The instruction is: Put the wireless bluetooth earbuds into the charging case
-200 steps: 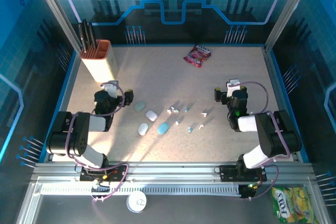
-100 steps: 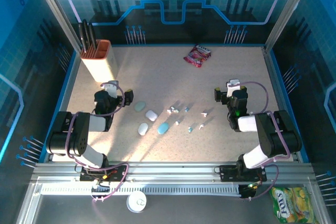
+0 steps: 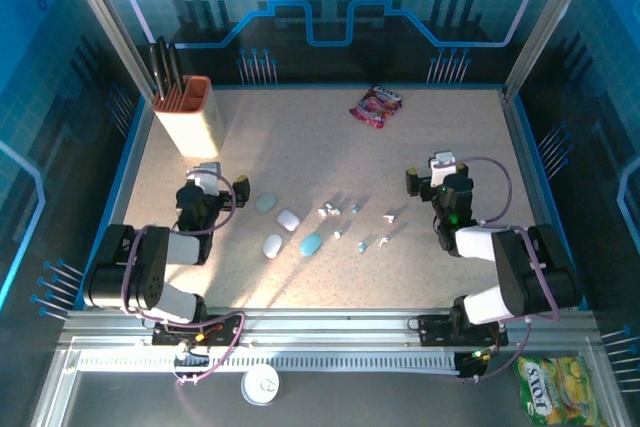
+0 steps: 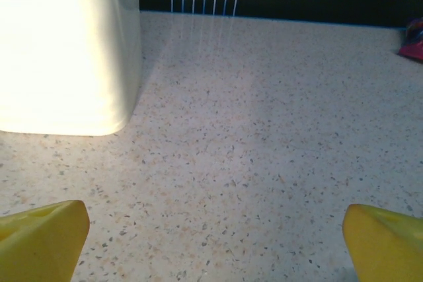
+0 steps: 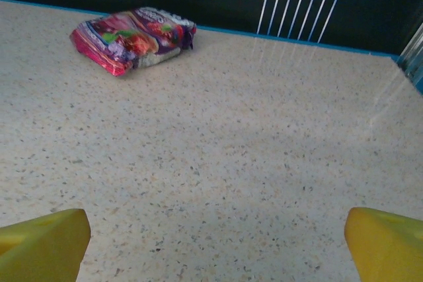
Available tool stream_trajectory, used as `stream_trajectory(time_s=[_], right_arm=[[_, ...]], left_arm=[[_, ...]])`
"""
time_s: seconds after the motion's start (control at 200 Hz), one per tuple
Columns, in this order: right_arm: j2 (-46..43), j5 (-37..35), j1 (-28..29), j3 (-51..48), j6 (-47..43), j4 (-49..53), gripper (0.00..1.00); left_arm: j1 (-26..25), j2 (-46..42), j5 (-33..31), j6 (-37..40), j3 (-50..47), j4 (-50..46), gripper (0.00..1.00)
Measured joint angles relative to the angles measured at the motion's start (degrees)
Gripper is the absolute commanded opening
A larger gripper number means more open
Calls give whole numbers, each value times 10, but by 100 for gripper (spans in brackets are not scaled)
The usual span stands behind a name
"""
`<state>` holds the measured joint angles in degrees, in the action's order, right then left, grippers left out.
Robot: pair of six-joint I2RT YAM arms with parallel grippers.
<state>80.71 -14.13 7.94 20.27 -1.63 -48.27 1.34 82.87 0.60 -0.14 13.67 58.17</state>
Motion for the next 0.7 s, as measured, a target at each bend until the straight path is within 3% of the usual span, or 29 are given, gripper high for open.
stream_trajectory(time_s=[0.15,0.32,0.49,0.7], right_arm=[[-85,0,24,15,-13,77,100],[-149,16,69,71,-14,196,100],[-162,36,154,145,-16,340,100],[-161,55,259,171,20,452,100]], left_arm=[[-13,-98,-17,0,-1,-49,99],[-71,-186,-73,-10,48,-209,99],[-151,-241,-116,-12,101,-365,99],[-229,-274,-111,-34,144,-535,99]])
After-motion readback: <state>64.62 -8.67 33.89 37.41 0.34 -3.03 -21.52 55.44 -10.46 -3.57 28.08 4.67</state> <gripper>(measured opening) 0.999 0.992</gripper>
